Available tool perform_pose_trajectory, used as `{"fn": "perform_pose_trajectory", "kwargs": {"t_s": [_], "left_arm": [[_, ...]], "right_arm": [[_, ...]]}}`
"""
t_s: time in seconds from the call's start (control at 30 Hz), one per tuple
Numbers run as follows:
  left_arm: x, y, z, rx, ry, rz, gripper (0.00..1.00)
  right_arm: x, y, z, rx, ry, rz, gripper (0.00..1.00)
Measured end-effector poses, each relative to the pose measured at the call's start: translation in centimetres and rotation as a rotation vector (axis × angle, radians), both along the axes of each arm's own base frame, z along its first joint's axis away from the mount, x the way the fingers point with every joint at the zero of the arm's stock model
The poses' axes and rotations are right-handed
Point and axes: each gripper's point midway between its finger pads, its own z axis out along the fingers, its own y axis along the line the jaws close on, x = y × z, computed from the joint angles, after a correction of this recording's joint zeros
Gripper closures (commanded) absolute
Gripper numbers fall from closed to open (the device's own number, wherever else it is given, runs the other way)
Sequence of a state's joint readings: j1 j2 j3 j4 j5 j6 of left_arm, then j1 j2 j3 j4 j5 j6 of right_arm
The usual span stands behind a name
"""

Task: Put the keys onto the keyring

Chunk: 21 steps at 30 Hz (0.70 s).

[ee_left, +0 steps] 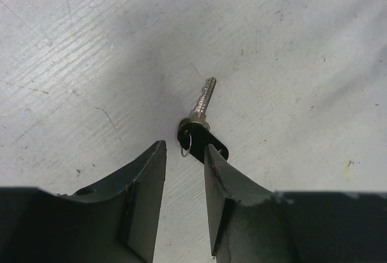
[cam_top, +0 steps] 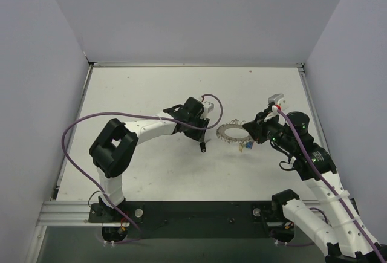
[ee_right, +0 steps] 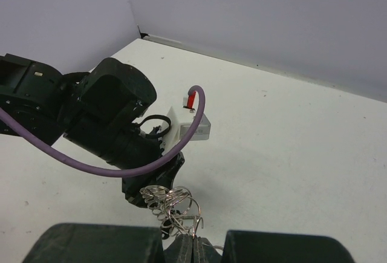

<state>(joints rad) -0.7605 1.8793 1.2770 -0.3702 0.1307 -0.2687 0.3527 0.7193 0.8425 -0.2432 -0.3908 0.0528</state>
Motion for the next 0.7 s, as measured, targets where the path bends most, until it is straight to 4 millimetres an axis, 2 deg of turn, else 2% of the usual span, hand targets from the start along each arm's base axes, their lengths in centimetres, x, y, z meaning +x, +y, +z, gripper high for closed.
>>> {"fn": "perform_pose_trajectory", "kwargs": {"t_s": [0.7], "left_arm": [[-0.63, -0.44, -0.17, 0.007, -0.016, -0.061, 0.60]], "right_arm": [[0.06, 0.05, -0.18, -0.001, 0.007, 0.001, 1.00]]}}
